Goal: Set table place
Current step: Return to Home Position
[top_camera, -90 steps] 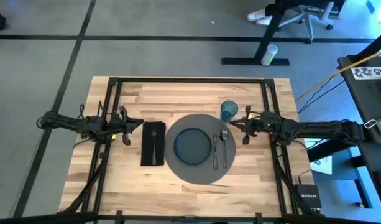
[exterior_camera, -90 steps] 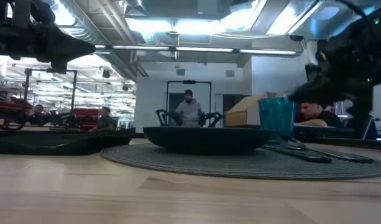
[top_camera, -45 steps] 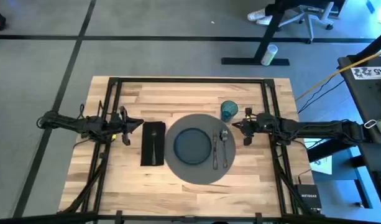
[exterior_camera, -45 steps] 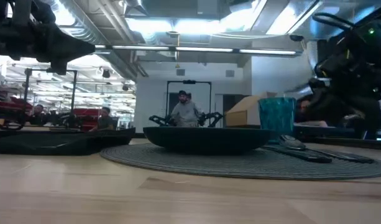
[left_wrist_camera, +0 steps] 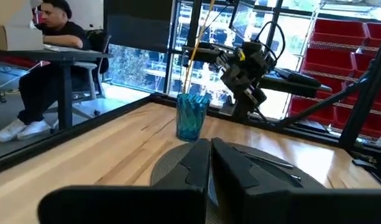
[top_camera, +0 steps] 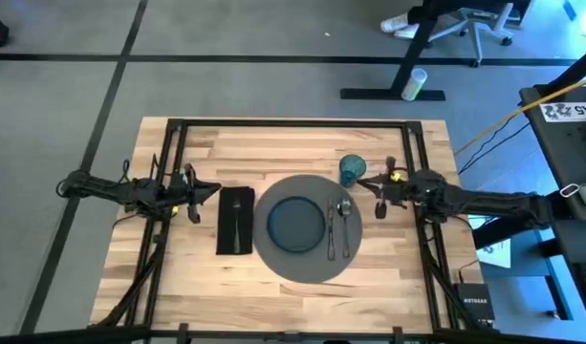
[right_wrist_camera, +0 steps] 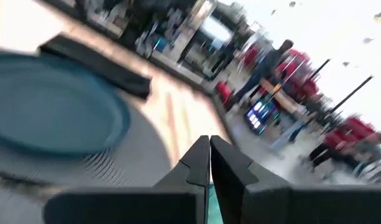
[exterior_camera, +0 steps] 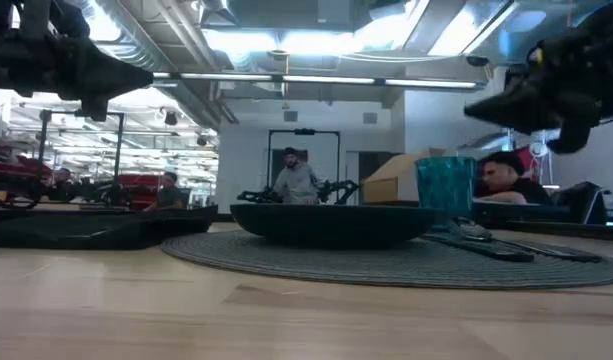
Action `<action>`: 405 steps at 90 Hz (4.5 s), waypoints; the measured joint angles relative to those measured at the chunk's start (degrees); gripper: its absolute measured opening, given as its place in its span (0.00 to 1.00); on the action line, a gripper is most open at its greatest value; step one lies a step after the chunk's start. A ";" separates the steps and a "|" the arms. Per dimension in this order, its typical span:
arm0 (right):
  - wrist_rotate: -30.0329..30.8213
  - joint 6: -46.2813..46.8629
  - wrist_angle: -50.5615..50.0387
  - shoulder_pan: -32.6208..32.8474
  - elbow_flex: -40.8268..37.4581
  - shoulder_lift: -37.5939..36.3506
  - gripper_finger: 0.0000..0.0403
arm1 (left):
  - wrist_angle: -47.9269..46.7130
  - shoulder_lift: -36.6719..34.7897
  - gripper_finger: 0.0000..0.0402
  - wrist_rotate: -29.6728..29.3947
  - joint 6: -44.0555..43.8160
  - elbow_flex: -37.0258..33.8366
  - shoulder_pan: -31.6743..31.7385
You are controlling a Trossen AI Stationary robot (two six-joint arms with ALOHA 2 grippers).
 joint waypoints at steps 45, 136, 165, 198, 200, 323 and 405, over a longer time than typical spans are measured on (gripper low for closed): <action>0.16 -2.36 -8.81 0.02 -0.02 -16.76 0.00 | -0.74 2.27 0.00 10.64 -6.52 0.00 0.04; 3.03 -1.81 -14.77 0.02 -0.02 -16.70 0.00 | -0.70 3.03 0.00 11.23 5.54 0.00 23.49; 3.12 -3.46 -14.81 0.02 -0.02 -15.79 0.00 | -0.68 7.18 0.00 10.92 5.25 0.00 30.03; 3.14 -5.31 -14.82 0.02 -0.02 -15.58 0.00 | -0.66 10.62 0.00 10.89 2.24 0.00 32.09; 3.14 -5.29 -14.81 0.02 -0.02 -15.58 0.00 | -0.66 10.64 0.00 10.89 2.22 0.00 32.09; 12.63 9.45 -13.13 0.00 -0.02 -15.58 0.00 | -0.66 10.64 0.00 10.87 -6.09 0.00 32.06; 12.61 9.34 -13.15 0.00 -0.02 -15.58 0.00 | -0.66 10.64 0.00 10.88 -6.07 0.00 32.06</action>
